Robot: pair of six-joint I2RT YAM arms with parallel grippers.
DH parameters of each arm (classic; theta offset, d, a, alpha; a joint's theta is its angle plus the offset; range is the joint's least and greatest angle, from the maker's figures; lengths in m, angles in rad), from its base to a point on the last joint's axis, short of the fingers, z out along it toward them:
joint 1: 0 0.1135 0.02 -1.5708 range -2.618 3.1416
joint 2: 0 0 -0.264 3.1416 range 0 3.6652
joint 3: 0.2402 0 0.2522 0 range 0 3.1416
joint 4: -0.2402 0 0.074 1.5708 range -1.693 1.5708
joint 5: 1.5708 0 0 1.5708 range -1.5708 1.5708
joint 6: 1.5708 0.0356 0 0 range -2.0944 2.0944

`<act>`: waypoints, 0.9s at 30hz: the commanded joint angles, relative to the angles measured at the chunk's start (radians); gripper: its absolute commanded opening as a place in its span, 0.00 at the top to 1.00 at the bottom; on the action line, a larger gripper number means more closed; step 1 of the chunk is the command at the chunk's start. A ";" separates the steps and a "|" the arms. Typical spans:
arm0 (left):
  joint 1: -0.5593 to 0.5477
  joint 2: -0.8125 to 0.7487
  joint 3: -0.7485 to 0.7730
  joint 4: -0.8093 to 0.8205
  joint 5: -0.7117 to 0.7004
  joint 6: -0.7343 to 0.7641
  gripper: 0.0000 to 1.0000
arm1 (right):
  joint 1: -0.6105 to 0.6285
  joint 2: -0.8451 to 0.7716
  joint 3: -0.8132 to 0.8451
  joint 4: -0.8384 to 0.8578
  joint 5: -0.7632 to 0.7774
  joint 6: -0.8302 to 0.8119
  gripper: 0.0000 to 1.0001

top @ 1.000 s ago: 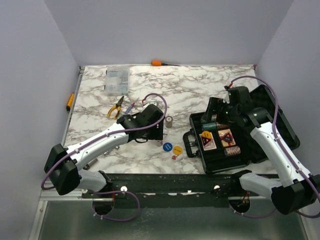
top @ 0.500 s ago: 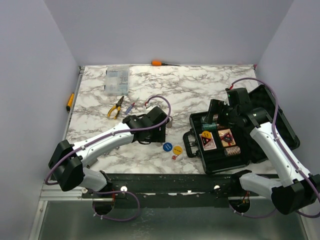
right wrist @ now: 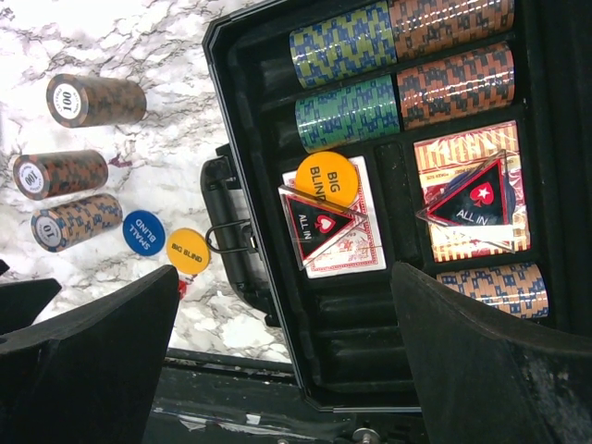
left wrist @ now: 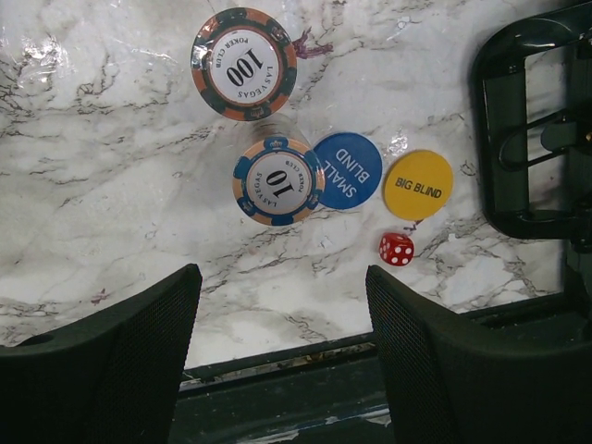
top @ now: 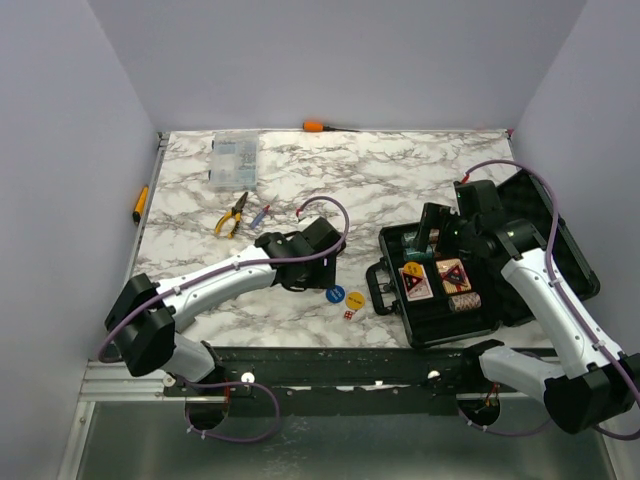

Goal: Pack up texas hold em set

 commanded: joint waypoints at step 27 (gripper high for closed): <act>0.033 0.255 0.161 -0.084 -0.072 0.032 0.43 | 0.004 -0.008 0.014 -0.036 0.032 -0.002 0.00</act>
